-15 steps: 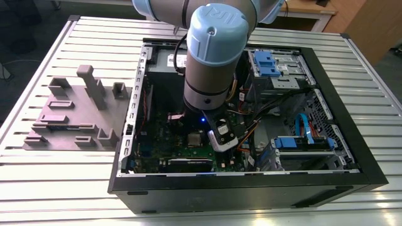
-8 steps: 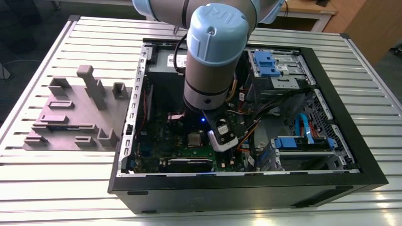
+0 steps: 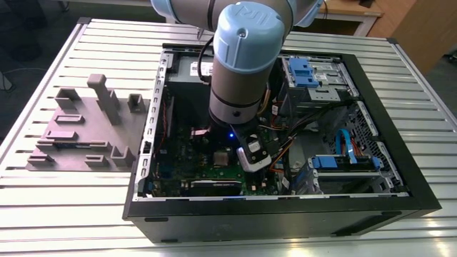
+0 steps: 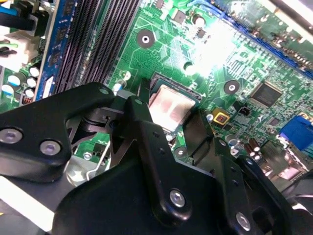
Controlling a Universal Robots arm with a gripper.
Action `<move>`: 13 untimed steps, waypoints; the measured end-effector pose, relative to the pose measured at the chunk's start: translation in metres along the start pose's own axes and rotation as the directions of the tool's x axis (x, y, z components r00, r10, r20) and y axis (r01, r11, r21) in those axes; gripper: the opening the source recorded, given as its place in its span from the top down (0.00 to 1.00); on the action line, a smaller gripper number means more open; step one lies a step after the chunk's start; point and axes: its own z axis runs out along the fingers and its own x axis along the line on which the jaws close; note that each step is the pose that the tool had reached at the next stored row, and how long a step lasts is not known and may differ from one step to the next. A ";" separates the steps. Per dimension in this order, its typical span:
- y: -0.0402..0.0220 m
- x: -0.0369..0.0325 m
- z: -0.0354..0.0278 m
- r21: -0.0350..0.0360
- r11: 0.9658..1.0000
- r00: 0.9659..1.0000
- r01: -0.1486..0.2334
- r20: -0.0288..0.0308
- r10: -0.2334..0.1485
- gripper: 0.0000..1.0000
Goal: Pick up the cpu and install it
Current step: 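Place the cpu into insertion slot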
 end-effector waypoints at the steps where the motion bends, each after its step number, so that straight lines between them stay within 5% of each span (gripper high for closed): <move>1: 0.0000 0.0000 -0.0003 0.000 1.000 1.000 0.000 0.000 0.000 0.46; 13: 0.0000 0.0000 -0.0019 0.000 1.000 1.000 0.000 -0.001 0.000 0.46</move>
